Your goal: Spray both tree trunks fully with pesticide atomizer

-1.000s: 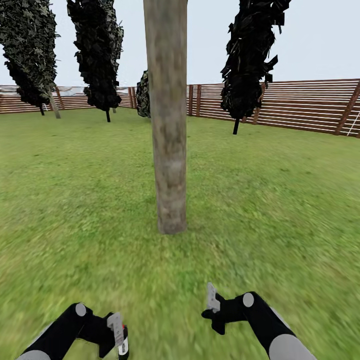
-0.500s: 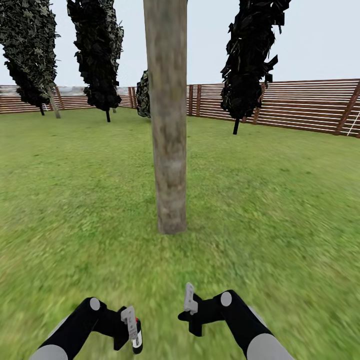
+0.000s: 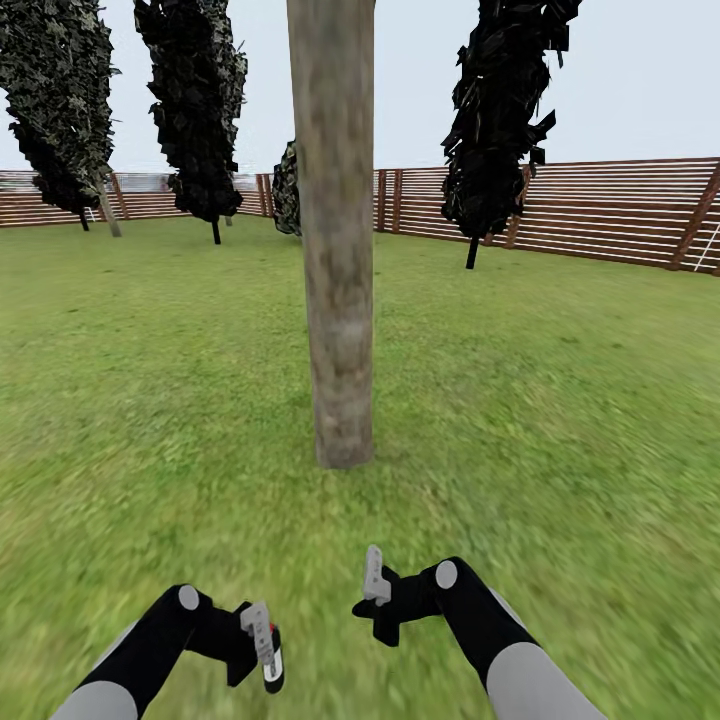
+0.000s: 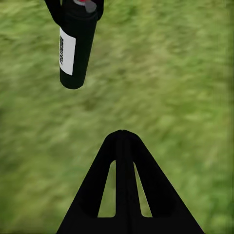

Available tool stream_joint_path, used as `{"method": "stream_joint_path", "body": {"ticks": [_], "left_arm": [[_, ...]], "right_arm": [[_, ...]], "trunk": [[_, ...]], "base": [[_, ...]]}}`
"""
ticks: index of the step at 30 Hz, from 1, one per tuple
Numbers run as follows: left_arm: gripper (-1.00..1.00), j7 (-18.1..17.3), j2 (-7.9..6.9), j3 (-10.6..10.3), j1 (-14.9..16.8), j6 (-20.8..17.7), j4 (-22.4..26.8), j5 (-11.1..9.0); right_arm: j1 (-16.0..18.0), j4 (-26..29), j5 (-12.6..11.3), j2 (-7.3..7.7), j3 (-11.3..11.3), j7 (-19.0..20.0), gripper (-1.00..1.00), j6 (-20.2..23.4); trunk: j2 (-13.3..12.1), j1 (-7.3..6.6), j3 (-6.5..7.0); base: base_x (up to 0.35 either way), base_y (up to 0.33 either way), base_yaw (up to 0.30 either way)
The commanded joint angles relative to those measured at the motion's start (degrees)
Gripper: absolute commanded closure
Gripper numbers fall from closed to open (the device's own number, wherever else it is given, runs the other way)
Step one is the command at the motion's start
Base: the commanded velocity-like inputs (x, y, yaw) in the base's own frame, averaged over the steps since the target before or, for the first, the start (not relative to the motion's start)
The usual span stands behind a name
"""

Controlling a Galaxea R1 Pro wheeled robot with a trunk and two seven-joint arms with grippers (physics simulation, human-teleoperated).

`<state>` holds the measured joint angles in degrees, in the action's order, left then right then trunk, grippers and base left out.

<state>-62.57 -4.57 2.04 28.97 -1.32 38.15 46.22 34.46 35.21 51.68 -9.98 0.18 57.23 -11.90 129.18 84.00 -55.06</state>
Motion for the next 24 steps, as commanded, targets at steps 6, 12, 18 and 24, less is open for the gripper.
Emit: {"method": "stream_joint_path", "body": {"ticks": [6, 12, 18, 24], "left_arm": [[1.0, -1.59, 0.15, -0.33, 0.05, -0.01, -0.12, 1.58], [1.0, -3.57, 0.42, -0.4, 0.11, 0.33, -0.1, 3.59], [1.0, -8.11, 0.77, -0.45, 0.17, 0.6, 0.08, 9.38], [1.0, -8.21, 1.86, -0.38, 0.12, 0.53, 0.5, 9.92]], "right_arm": [[0.0, 0.34, 0.45, -0.02, 0.2, 0.8, 1.0, -0.41], [-0.01, 1.46, 0.52, -0.02, 0.25, 2.73, 1.0, -0.4], [-0.01, 2.54, 0.44, -0.02, 0.26, 9.53, 1.0, -0.4], [-0.01, 2.58, 0.42, -0.02, 0.26, 9.57, 1.0, -0.4]], "trunk": [[0.02, -0.01, -0.05], [0.02, -0.01, -0.05], [0.02, -0.01, -0.05], [0.02, -0.01, -0.05]], "base": [[0.0, 0.0, 0.0], [0.0, 0.0, 0.0], [0.0, 0.0, 0.0], [0.0, 0.0, 0.0]]}}
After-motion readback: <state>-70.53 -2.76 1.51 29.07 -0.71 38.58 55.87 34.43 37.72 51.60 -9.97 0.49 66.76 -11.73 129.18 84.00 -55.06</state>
